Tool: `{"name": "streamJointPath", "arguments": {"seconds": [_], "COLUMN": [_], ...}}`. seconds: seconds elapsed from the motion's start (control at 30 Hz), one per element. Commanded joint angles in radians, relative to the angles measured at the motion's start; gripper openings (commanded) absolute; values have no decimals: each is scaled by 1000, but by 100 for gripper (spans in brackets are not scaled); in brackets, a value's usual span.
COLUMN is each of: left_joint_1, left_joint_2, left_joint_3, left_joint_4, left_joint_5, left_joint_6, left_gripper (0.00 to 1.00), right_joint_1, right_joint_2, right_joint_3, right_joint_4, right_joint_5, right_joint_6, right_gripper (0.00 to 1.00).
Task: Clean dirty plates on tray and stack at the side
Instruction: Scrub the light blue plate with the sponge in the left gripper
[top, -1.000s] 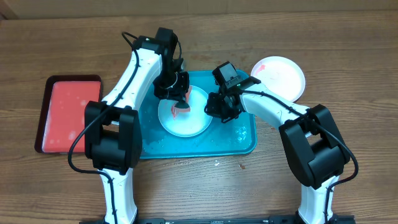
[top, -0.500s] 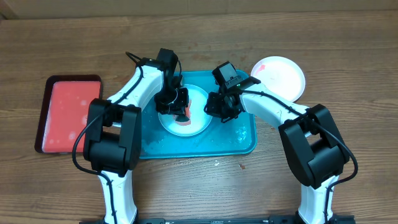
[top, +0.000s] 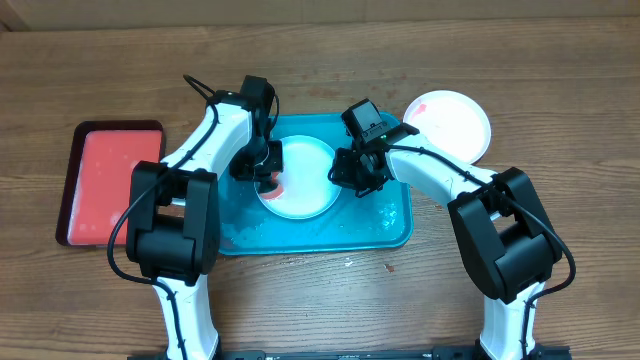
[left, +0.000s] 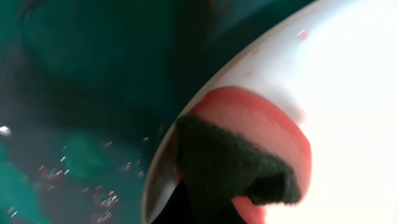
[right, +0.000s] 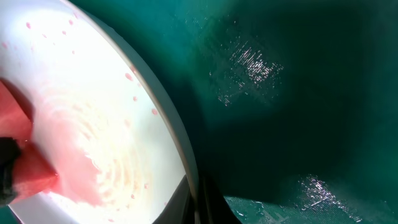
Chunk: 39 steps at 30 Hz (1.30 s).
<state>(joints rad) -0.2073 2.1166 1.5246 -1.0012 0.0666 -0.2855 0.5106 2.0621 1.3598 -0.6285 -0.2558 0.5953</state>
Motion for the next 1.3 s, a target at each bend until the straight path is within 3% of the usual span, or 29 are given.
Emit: {"name": "streamJointPath", "arguments": {"seconds": [0.0,0.1,0.37,0.57,0.73,0.87,1.07,1.27], "left_joint_1": [11,-14,-138,-164,-102,-56,-30,-70], "left_joint_2": [22,22,31,31,30,30,30,39], "left_joint_3": [-3,-9,-13,-13,-13,-11,-10,-11], "left_joint_4": [73,121,179,114,19,11,48,192], "left_joint_5": [202,324,311,150,-176,-295,-245,81], "left_joint_6": [-7,-41,-96,-95,-96,-97,-220,-259], "left_gripper": [4,4,5,4,4,5,4,4], "right_joint_1": [-1,-1,-1,-1,-1,-1,-1,-1], "right_joint_2": [42,41,42,41,42,42,42,42], "right_joint_3": [-15,-15,-15,-15,-15,-15,-15,-15], "right_joint_4": [0,0,0,-1,-4,-3,0,3], "right_joint_5": [58,57,57,57,57,57,57,57], "right_joint_6": [4,4,4,3,3,4,3,3], "right_gripper": [4,4,4,4,4,4,4,4]}}
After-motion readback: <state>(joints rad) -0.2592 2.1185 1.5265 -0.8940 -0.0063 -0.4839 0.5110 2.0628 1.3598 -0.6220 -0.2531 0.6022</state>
